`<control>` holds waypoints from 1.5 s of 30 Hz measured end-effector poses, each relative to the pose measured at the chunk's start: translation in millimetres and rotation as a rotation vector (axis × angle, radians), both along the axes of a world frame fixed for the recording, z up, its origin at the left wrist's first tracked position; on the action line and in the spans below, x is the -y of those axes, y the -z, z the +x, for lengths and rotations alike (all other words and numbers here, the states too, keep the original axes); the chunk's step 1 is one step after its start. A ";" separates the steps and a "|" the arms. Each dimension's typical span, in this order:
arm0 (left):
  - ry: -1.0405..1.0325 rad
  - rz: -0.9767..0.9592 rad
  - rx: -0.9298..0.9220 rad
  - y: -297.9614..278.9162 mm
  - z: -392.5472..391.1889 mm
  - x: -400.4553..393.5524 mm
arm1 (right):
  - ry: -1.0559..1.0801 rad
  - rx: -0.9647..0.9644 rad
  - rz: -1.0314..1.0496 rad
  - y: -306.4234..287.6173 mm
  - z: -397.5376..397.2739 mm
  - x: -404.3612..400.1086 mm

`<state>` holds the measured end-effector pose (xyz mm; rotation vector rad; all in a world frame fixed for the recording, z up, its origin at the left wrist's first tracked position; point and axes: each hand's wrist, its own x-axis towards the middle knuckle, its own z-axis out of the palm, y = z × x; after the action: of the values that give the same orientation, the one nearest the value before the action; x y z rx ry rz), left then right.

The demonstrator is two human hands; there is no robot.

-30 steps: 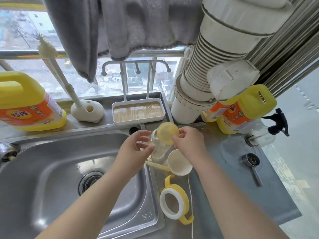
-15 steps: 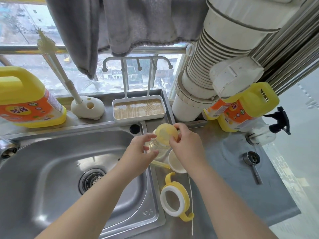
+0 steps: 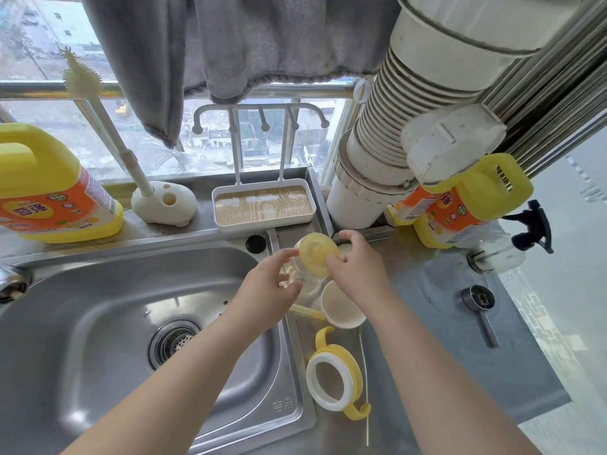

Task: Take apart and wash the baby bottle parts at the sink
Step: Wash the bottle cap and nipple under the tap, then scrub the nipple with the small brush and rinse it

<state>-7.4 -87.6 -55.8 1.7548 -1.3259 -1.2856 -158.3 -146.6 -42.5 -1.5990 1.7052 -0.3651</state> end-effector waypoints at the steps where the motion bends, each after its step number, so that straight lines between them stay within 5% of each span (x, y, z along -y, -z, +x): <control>1: 0.010 -0.003 0.023 0.5 0.4 0.2 | -0.010 -0.027 -0.003 1.3 -0.4 0.5; 13: 0.001 -0.017 0.078 0.4 -1.3 -2.8 | -0.037 -0.125 -0.094 2.7 -10.1 -6.4; 17: -0.039 -0.009 0.090 8.6 -2.2 -12.6 | 0.024 -0.288 -0.136 5.4 -29.8 -23.6; 22: -0.013 0.022 0.089 25.2 -7.6 -28.1 | -0.005 -0.459 0.050 30.6 -49.4 -40.4; 32: 0.049 -0.025 0.006 19.7 -10.5 -40.3 | 0.132 -0.258 -0.132 20.9 -56.5 -63.5; 38: 0.269 -0.175 -0.062 -17.4 -13.3 -39.6 | 0.036 -0.090 -0.233 -31.8 -41.2 -83.8; 45: 0.158 -0.292 -0.077 -37.2 32.1 -63.4 | -0.081 0.035 -0.233 -52.3 8.3 -94.8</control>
<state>24.7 -24.2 -18.6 1.4115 -1.5456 -1.1616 -150.0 -51.8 9.8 -1.8108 1.6128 -0.5654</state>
